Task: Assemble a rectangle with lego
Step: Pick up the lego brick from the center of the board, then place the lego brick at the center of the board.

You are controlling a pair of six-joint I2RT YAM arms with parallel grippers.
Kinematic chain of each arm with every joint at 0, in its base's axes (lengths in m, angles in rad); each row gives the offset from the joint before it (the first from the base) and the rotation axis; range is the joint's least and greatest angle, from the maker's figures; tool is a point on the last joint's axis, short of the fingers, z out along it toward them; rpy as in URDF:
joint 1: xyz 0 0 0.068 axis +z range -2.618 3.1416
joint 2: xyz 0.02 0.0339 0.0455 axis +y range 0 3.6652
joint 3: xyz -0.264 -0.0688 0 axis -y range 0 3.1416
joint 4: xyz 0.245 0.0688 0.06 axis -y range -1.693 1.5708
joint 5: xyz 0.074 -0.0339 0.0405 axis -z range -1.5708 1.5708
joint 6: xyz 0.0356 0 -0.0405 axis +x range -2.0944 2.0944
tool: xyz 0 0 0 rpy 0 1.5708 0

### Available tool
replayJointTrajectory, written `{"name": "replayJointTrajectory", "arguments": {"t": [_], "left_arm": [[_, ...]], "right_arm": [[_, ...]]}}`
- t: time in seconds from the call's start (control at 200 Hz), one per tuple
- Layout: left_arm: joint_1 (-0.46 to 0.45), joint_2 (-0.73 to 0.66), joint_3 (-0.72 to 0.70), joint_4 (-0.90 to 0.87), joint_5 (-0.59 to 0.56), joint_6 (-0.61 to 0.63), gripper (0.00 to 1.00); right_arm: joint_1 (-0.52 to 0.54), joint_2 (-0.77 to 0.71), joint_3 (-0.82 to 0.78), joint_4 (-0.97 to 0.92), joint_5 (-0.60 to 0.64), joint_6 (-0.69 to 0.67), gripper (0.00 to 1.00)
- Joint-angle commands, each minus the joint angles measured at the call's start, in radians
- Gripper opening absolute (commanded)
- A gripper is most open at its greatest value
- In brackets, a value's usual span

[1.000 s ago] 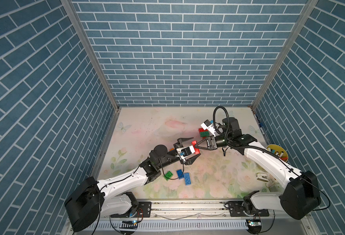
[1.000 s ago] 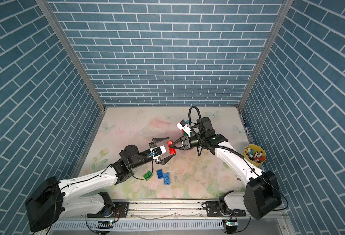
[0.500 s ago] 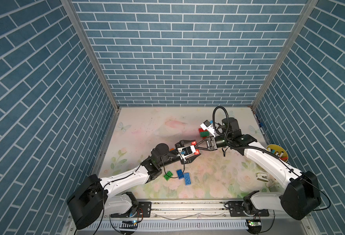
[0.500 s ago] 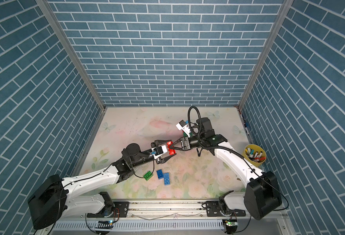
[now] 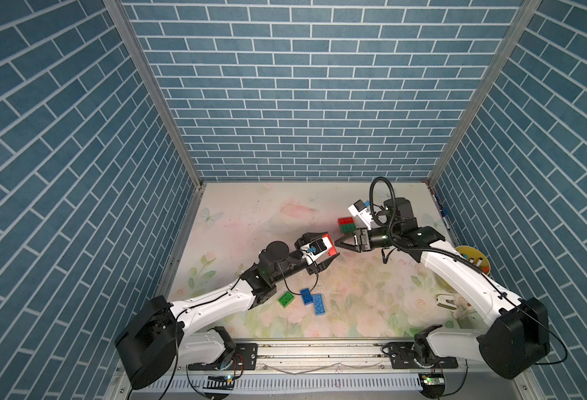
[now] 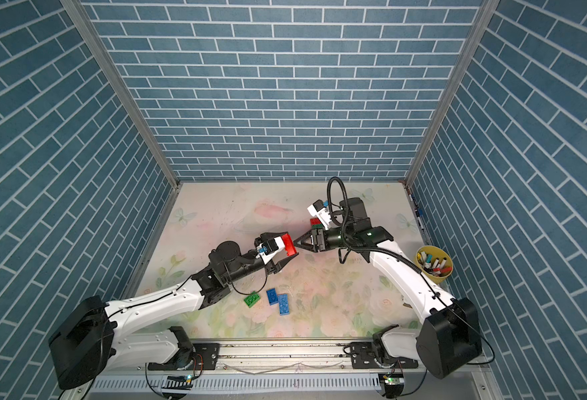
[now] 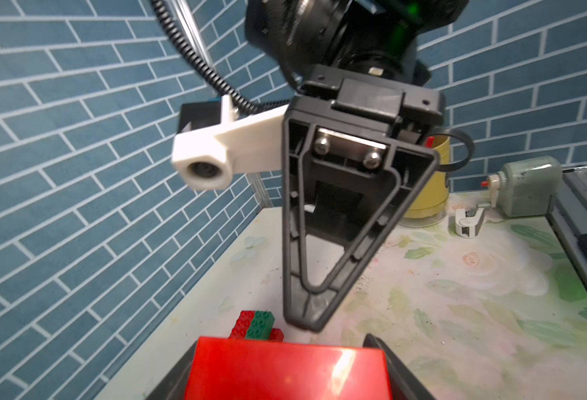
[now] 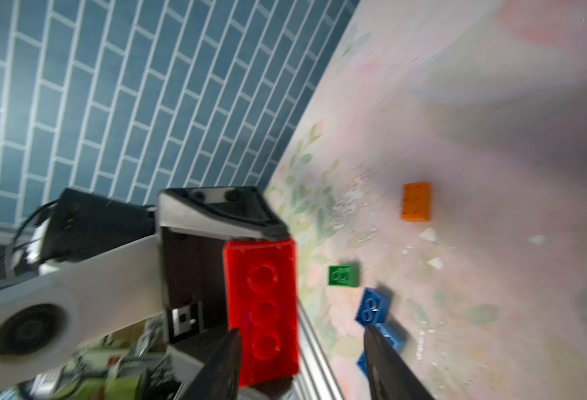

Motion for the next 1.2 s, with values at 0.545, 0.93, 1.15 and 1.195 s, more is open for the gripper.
{"name": "replayJointTrajectory", "arguments": {"t": [0.545, 0.93, 1.15, 1.195], "left_arm": [[-0.149, 0.492, 0.434, -0.715, -0.337, -0.904, 0.35], [-0.15, 0.728, 0.621, -0.831, -0.326, -0.913, 0.45], [-0.149, 0.787, 0.651, -0.839, -0.333, -0.921, 0.54], [-0.15, 0.796, 0.659, -0.84, -0.336, -0.92, 0.55]], "right_arm": [[-0.063, -0.119, -0.005, -0.241, 1.448, 0.104, 0.58], [-0.067, -0.14, -0.03, -0.203, 1.438, 0.085, 0.58], [-0.069, -0.135, -0.034, -0.187, 1.42, 0.079, 0.58], [-0.07, -0.132, -0.036, -0.185, 1.417, 0.08, 0.58]]}}
